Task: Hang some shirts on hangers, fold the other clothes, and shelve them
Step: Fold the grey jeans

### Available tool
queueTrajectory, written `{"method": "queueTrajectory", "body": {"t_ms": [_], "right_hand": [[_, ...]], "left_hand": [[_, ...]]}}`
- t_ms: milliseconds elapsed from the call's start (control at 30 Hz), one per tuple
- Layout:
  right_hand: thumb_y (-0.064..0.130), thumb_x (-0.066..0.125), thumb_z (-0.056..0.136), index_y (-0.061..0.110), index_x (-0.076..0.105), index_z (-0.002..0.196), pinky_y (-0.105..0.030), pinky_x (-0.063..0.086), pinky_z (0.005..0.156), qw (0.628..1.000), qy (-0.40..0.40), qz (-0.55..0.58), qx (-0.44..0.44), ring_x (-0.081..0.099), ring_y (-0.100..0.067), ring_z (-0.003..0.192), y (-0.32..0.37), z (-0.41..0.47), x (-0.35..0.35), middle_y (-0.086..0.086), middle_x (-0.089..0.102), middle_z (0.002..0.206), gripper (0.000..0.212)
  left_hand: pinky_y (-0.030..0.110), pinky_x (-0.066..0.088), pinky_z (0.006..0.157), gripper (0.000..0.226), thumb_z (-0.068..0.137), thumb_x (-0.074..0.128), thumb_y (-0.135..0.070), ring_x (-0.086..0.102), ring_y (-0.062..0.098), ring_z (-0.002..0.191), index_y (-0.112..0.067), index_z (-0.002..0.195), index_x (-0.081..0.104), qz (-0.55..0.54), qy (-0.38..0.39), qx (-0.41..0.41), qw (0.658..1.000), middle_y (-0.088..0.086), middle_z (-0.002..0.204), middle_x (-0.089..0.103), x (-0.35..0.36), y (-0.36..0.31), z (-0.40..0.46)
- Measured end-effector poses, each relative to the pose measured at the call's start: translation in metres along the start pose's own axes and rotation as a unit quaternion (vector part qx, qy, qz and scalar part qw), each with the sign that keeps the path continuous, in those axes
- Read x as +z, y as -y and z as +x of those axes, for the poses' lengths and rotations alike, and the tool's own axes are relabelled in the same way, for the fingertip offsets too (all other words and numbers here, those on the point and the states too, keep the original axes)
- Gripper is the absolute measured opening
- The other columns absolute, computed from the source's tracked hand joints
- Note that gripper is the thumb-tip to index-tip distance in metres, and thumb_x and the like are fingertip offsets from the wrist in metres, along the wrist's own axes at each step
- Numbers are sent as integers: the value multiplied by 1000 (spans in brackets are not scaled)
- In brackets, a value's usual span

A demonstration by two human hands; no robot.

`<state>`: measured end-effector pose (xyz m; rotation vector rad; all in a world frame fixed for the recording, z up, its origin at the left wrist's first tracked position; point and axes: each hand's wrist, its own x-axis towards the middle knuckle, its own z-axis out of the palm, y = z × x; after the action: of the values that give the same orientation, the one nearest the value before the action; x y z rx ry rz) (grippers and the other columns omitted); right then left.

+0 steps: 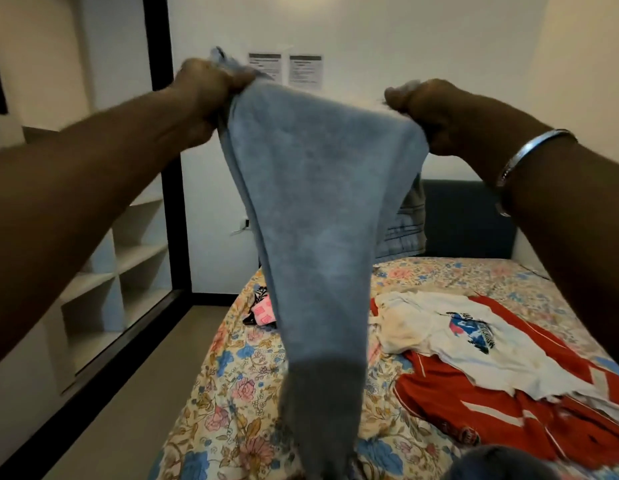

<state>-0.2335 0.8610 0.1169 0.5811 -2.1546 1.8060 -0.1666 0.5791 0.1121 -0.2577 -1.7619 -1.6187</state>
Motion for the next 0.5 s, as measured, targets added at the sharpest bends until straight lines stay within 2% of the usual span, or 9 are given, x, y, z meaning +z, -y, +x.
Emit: {"method": "queueTrajectory", "body": {"t_ms": [67, 133, 233, 267, 300, 367, 400, 433, 500], "right_hand": [[38, 57, 100, 7, 60, 125, -34, 61, 70, 983, 66, 161, 57, 72, -23, 95, 4, -5, -2, -8, 72, 108, 40], [39, 58, 99, 6, 62, 126, -37, 60, 81, 959, 108, 256, 51, 72, -24, 103, 2, -8, -4, -9, 73, 110, 43], [18, 65, 96, 3, 64, 120, -35, 59, 86, 966, 148, 213, 20, 73, -21, 96, -10, -12, -2, -10, 73, 105, 28], [10, 66, 94, 1, 62, 120, -35, 60, 84, 969, 160, 190, 18, 73, -22, 96, -12, -12, -2, -12, 72, 109, 28], [6, 66, 92, 1, 60, 123, -35, 60, 80, 973, 155, 168, 20, 73, -23, 97, -12, -12, -1, -15, 70, 114, 32], [6, 63, 95, 2, 62, 122, -35, 61, 73, 973, 144, 181, 22, 73, -24, 94, -6, -9, -1, -17, 71, 114, 28], [9, 60, 97, 2, 64, 119, -36, 61, 73, 967, 137, 212, 26, 73, -24, 92, -2, -8, 0, -16, 72, 110, 23], [12, 58, 99, 2, 65, 118, -38, 62, 77, 959, 131, 249, 29, 73, -26, 95, 1, -9, 2, -16, 73, 109, 22], [12, 61, 96, -1, 67, 116, -40, 60, 85, 949, 140, 281, 42, 72, -27, 102, 1, -10, 5, -17, 73, 110, 25]], "left_hand": [[21, 58, 76, 24, 96, 70, -24, 73, 5, 90, -8, 113, 67, 1, -76, 121, 990, -1, 105, 73, 6, 3, 6], [19, 56, 77, 29, 96, 69, -28, 70, 4, 96, -10, 119, 65, 48, -57, 131, 989, -3, 110, 71, 12, 6, 15], [13, 54, 62, 38, 94, 71, -32, 68, 10, 97, -11, 124, 61, 114, -59, 52, 990, -3, 109, 68, 15, -6, 25], [16, 56, 62, 41, 93, 72, -34, 68, 11, 96, -12, 124, 58, 100, -65, 39, 992, -3, 107, 67, 14, -12, 24], [23, 60, 69, 51, 90, 74, -40, 70, 16, 98, -11, 128, 55, 48, -52, 30, 997, 1, 109, 68, 11, -18, 20], [43, 59, 90, 72, 90, 68, -54, 67, 30, 116, -5, 140, 51, -90, 90, -13, 992, 14, 127, 67, 4, -20, 7], [46, 56, 97, 70, 95, 56, -57, 63, 31, 124, -5, 142, 51, -122, 176, -38, 976, 16, 136, 63, 2, -15, -5], [44, 56, 97, 63, 99, 48, -54, 63, 29, 124, -7, 139, 55, -134, 234, -68, 961, 15, 135, 64, 3, -7, -18], [32, 61, 81, 33, 101, 52, -27, 73, 19, 103, -9, 127, 63, -74, 235, -106, 963, 7, 112, 76, 10, 13, -33]]}}
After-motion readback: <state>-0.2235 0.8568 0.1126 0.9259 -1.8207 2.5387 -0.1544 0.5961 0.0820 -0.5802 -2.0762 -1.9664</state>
